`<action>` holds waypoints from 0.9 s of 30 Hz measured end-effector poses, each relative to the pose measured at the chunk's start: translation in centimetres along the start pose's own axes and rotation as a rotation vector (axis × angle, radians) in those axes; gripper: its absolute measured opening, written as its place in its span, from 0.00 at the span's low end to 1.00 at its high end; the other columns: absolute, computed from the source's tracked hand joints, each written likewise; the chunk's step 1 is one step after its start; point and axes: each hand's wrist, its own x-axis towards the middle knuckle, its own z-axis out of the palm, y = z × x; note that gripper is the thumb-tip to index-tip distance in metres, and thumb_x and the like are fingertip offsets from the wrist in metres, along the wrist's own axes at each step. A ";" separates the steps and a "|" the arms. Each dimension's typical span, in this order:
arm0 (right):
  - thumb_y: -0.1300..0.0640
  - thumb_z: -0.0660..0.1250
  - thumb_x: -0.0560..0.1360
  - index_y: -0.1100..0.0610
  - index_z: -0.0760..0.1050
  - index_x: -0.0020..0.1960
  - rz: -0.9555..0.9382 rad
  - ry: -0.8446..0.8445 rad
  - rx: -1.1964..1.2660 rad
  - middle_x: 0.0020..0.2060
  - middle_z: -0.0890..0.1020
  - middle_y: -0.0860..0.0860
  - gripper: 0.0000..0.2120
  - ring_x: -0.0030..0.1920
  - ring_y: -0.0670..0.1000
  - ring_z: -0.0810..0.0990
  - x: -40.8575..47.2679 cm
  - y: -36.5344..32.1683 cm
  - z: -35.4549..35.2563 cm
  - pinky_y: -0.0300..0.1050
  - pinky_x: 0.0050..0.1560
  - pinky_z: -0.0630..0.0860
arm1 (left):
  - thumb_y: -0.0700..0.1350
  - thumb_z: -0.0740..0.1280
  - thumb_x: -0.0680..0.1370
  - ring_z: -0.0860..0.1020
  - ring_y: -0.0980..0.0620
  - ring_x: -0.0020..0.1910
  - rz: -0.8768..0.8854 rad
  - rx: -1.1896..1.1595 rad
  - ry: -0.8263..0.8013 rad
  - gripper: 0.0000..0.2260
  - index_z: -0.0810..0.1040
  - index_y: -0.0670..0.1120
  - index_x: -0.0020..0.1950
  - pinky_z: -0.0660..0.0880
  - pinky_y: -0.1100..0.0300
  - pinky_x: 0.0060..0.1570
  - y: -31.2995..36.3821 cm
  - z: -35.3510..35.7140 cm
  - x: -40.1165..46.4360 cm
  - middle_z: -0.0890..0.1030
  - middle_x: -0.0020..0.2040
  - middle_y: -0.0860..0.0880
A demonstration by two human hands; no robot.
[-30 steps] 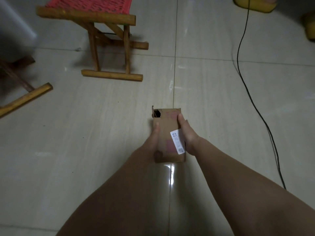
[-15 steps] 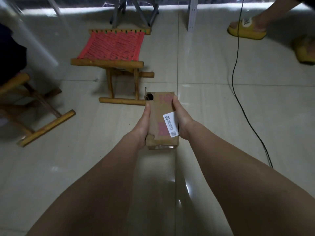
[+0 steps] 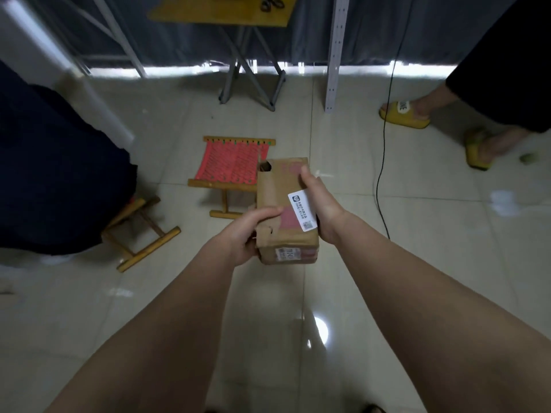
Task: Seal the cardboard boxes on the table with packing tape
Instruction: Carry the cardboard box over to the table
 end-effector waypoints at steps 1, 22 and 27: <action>0.32 0.61 0.73 0.51 0.49 0.79 -0.020 -0.006 0.003 0.71 0.70 0.58 0.43 0.63 0.59 0.77 -2.0 -1.9 0.4 0.57 0.62 0.76 | 0.48 0.73 0.69 0.82 0.47 0.49 0.025 -0.017 -0.008 0.25 0.77 0.45 0.65 0.77 0.51 0.53 1.7 0.7 -2.0 0.83 0.54 0.45; 0.29 0.61 0.71 0.52 0.81 0.54 -0.233 -0.101 -0.076 0.50 0.85 0.55 0.30 0.54 0.57 0.83 -30.8 -30.8 2.9 0.56 0.63 0.75 | 0.58 0.65 0.76 0.84 0.47 0.43 0.270 -0.067 -0.033 0.17 0.87 0.48 0.41 0.77 0.53 0.50 28.9 16.8 -29.0 0.86 0.46 0.46; 0.28 0.57 0.73 0.53 0.82 0.52 -0.274 -0.093 -0.034 0.50 0.85 0.56 0.31 0.54 0.59 0.83 -32.7 -33.9 2.0 0.56 0.61 0.76 | 0.59 0.66 0.76 0.84 0.45 0.46 0.319 -0.053 -0.027 0.17 0.87 0.48 0.44 0.78 0.50 0.53 31.4 19.1 -30.1 0.85 0.51 0.45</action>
